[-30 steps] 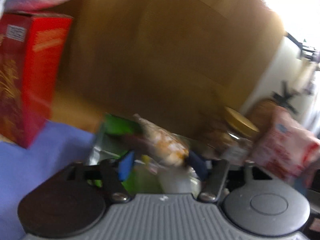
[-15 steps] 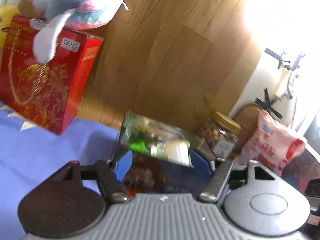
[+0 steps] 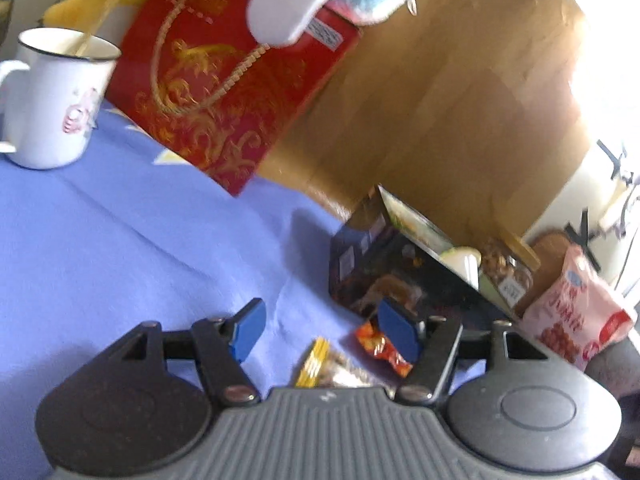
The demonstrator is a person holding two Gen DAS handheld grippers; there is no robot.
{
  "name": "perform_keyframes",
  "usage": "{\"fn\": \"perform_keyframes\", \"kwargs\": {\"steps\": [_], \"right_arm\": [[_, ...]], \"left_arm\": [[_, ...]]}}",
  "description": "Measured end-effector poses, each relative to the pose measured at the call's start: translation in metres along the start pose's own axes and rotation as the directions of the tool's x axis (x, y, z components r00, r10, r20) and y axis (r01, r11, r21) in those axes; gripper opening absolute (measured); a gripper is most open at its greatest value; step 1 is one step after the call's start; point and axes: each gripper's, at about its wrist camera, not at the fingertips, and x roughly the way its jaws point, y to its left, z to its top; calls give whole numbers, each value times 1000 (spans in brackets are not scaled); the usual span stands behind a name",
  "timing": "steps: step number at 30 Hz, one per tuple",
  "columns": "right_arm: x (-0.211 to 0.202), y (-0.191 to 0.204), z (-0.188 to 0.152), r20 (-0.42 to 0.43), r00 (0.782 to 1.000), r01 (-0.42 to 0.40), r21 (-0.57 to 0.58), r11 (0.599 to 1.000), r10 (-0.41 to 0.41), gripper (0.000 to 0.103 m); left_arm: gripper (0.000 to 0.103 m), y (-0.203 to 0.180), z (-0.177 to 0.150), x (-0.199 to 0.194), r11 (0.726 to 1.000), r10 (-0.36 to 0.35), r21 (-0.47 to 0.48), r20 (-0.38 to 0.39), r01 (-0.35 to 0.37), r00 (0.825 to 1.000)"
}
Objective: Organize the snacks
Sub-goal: 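Open the left gripper and withdraw it from the tin, then grasp the orange snack packet with the right gripper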
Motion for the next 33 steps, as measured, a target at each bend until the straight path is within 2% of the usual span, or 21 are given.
{"fn": "perform_keyframes", "kwargs": {"steps": [2, 5, 9, 13, 17, 19, 21, 22, 27, 33], "right_arm": [[8, -1, 0, -37, 999, -3, 23, 1000, 3, 57], [16, -11, 0, -82, 994, -58, 133, 989, 69, 57], [22, -27, 1, -90, 981, -136, 332, 934, 174, 55], [31, -28, 8, -96, 973, -153, 416, 896, 210, 54], [44, -22, 13, -103, 974, -143, 421, 896, 204, 49], [50, -20, 15, -105, 976, -130, 413, 901, 189, 40], [57, -22, 13, -116, 976, -119, 426, 897, 185, 21], [60, -25, 12, -121, 973, -123, 444, 888, 196, 18], [51, -31, 9, -113, 967, -153, 462, 874, 229, 12], [9, -29, 5, -64, 962, -211, 435, 875, 264, 9]], "left_arm": [[63, -4, -4, 4, 999, 2, 36, -18, -2, 1000], [63, -8, -8, 9, 998, 3, 60, -44, -1, 999], [63, -6, -10, 13, 999, 6, 52, -71, -2, 997], [63, -5, -9, 12, 999, 2, 38, -72, 0, 997], [62, -4, -8, 12, 1000, -1, 31, -72, 3, 997], [62, -5, -8, 12, 1000, 0, 30, -72, 2, 997], [62, -5, -9, 11, 1000, 0, 31, -72, 2, 997], [62, -5, -9, 11, 1000, -1, 30, -73, 3, 997], [62, -4, -8, 12, 1000, -8, 24, -75, 10, 997], [62, -1, -7, 8, 999, -42, -4, -60, 41, 997]]}}
